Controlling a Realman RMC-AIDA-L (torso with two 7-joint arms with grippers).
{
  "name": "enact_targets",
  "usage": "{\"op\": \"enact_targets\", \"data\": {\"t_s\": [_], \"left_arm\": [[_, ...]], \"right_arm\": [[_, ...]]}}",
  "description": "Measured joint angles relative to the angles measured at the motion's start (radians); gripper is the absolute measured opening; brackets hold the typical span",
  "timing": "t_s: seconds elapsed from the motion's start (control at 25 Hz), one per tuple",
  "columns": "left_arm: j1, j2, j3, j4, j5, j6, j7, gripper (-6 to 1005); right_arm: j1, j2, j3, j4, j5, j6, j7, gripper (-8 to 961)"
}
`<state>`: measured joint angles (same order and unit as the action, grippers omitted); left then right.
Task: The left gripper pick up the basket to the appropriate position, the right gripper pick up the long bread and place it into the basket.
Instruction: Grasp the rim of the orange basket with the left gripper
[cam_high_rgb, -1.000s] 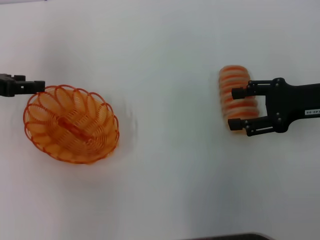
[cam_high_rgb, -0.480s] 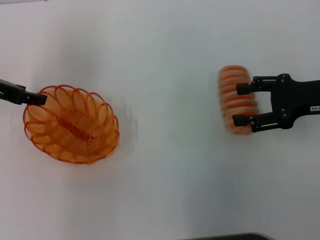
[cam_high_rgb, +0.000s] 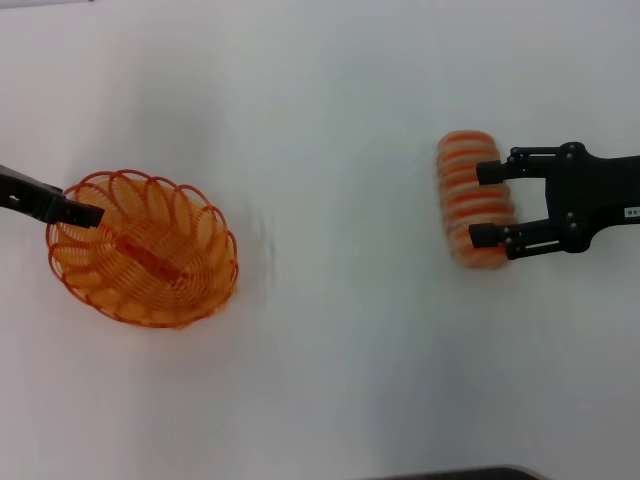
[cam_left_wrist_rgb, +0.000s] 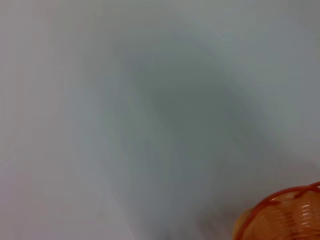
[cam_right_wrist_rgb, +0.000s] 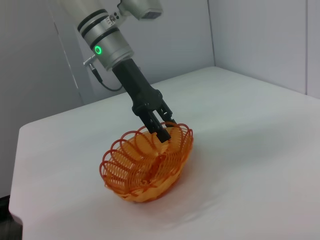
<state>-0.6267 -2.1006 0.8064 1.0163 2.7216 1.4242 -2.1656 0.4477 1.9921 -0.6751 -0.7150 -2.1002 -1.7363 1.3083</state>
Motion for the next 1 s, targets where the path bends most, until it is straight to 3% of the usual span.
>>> {"op": "enact_targets", "data": {"t_s": [0.24, 0.44, 0.88, 1.0], "left_arm": [[-0.003, -0.008, 0.011, 0.003, 0.001, 0.004, -0.004, 674], [-0.008, -0.009, 0.027, 0.007, 0.003, 0.008, -0.019, 502], [-0.014, -0.011, 0.045, 0.042, 0.01, 0.047, -0.05, 294], [-0.02, -0.011, 0.052, 0.044, 0.022, 0.048, -0.064, 165]], "right_arm": [[0.0, 0.001, 0.001, -0.011, 0.001, 0.003, -0.001, 870], [0.0, 0.002, 0.002, -0.012, 0.002, 0.003, -0.001, 870], [0.001, 0.002, 0.018, -0.012, 0.003, 0.006, -0.009, 870], [0.001, 0.001, 0.025, -0.012, 0.003, 0.006, -0.009, 870]]}}
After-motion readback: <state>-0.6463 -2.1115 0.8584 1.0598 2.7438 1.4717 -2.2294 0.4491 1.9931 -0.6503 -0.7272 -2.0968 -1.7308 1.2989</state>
